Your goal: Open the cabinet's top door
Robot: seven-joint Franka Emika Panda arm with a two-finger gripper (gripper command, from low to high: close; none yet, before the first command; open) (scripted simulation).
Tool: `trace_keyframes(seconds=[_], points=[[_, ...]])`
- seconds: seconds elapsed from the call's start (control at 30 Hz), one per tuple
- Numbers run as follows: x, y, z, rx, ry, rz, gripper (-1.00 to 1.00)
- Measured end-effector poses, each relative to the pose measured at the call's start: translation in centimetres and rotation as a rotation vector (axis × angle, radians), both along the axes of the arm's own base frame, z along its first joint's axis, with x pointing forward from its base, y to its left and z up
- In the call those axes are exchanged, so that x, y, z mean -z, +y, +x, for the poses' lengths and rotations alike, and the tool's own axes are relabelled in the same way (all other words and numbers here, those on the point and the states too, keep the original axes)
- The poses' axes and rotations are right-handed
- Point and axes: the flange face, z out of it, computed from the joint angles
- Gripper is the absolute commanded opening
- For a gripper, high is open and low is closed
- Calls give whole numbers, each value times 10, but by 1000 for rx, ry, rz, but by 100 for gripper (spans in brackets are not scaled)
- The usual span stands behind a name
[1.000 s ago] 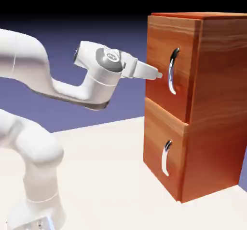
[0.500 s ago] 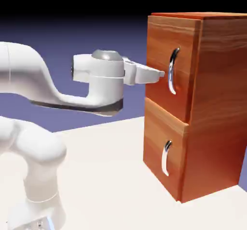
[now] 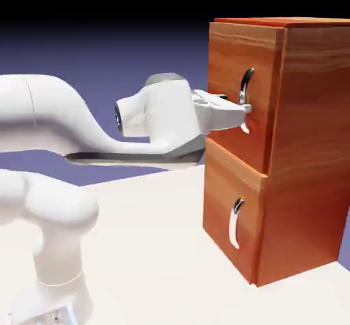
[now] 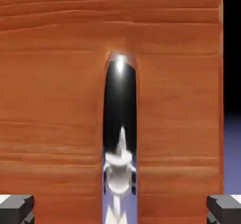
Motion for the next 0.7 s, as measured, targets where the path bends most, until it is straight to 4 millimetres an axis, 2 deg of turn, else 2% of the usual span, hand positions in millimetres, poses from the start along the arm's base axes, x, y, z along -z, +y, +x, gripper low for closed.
trace_keyframes(seconds=[0.07,0.43,0.7], points=[[0,0,0,0,0,0,-100],[0,34,-51,221,0,-1,-100],[0,67,-84,386,0,0,-100]])
